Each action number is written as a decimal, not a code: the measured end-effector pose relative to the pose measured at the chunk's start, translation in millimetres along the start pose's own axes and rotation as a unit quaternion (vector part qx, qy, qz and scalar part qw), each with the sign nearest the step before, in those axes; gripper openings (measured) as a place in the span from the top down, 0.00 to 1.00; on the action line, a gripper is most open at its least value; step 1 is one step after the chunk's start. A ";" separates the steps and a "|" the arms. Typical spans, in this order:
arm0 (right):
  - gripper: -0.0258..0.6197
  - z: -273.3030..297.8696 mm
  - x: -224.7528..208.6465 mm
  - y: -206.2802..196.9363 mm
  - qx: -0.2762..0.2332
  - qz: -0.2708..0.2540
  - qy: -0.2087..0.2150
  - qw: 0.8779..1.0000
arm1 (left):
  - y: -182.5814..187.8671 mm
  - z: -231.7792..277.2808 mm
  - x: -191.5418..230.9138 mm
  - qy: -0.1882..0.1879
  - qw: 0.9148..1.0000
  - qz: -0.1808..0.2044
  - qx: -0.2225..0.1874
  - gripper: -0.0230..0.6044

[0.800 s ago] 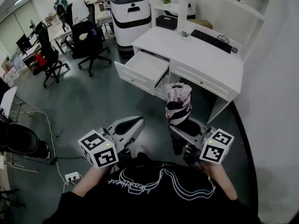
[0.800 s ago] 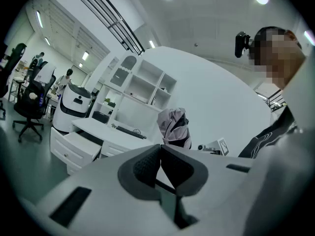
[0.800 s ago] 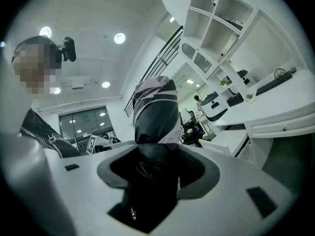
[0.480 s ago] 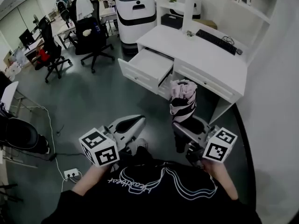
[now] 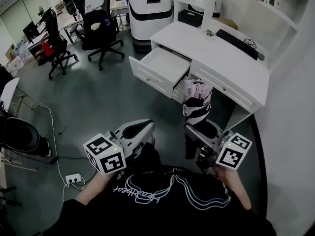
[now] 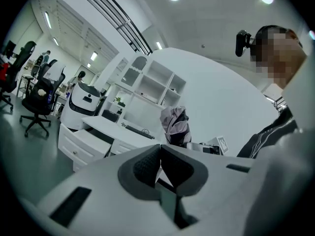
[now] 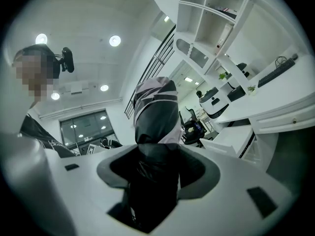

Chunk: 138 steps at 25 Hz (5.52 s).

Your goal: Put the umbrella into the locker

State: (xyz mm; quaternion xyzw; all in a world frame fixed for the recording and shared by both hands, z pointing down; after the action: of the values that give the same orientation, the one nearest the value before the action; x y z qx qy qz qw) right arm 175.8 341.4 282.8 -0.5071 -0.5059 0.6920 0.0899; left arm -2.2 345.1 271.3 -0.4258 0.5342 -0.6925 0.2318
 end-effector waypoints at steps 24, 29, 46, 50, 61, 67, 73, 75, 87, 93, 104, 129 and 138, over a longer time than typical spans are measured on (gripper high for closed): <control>0.59 218.2 -169.0 59.9 0.055 0.079 -0.090 0.991 | 57.5 113.8 292.8 -0.029 0.992 -0.103 0.070 0.95; 0.59 264.7 -204.8 84.0 0.059 0.073 -0.114 0.989 | 75.6 143.2 361.4 -0.040 0.990 -0.106 0.083 0.95; 0.59 317.6 -280.1 115.8 0.072 0.066 -0.128 0.987 | 68.6 189.4 427.1 -0.031 0.986 -0.114 0.116 0.95; 0.59 333.0 -302.7 122.2 0.090 0.072 -0.118 0.986 | 71.5 202.5 441.5 -0.012 0.985 -0.118 0.121 0.95; 0.59 377.3 -370.0 120.8 0.192 0.047 -0.108 0.974 | 69.7 234.4 483.7 0.031 0.981 -0.154 0.117 0.95; 0.59 395.2 -405.4 106.6 0.257 0.022 -0.107 0.960 | 62.3 241.8 502.2 0.053 0.976 -0.173 0.120 0.95; 0.59 413.1 -435.0 83.6 0.320 -0.015 -0.107 0.941 | 52.6 246.7 522.9 0.068 0.972 -0.190 0.121 0.95; 0.59 417.9 -445.4 74.4 0.338 -0.024 -0.111 0.934 | 49.7 247.4 528.3 0.072 0.971 -0.194 0.122 0.95; 0.59 434.6 -498.5 18.6 0.407 -0.033 -0.138 0.902 | 18.6 247.4 547.3 0.081 0.963 -0.219 0.137 0.95; 0.59 435.7 -524.1 -11.3 0.443 -0.046 -0.156 0.882 | 9.2 249.1 558.7 0.082 0.962 -0.225 0.133 0.95; 0.59 437.2 -559.5 -58.6 0.495 -0.120 -0.194 0.838 | 2.8 250.4 563.4 0.072 0.964 -0.226 0.122 0.95; 0.35 437.1 -556.1 -71.0 0.487 -0.180 -0.222 0.825 | -6.8 244.8 548.7 0.051 0.970 -0.201 0.126 0.95; 0.44 427.7 -495.0 6.2 0.341 -0.018 -0.222 0.914 | 24.5 230.3 523.9 0.038 0.977 -0.175 0.117 0.95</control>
State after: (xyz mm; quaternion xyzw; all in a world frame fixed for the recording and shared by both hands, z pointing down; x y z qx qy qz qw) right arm 71.5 -237.5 569.1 -0.2702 -0.2555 0.9152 0.1552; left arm -90.3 -194.3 442.9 -0.4555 0.3756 -0.7958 0.1349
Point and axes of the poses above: the fingertips, and each gripper's own axes: z forward along the fingers, x to its left, y out of its top, the point moved 4 cm from there along -z, backward along the fingers, and after that the axes turned 5 degrees about z, right-handed, at the moved point
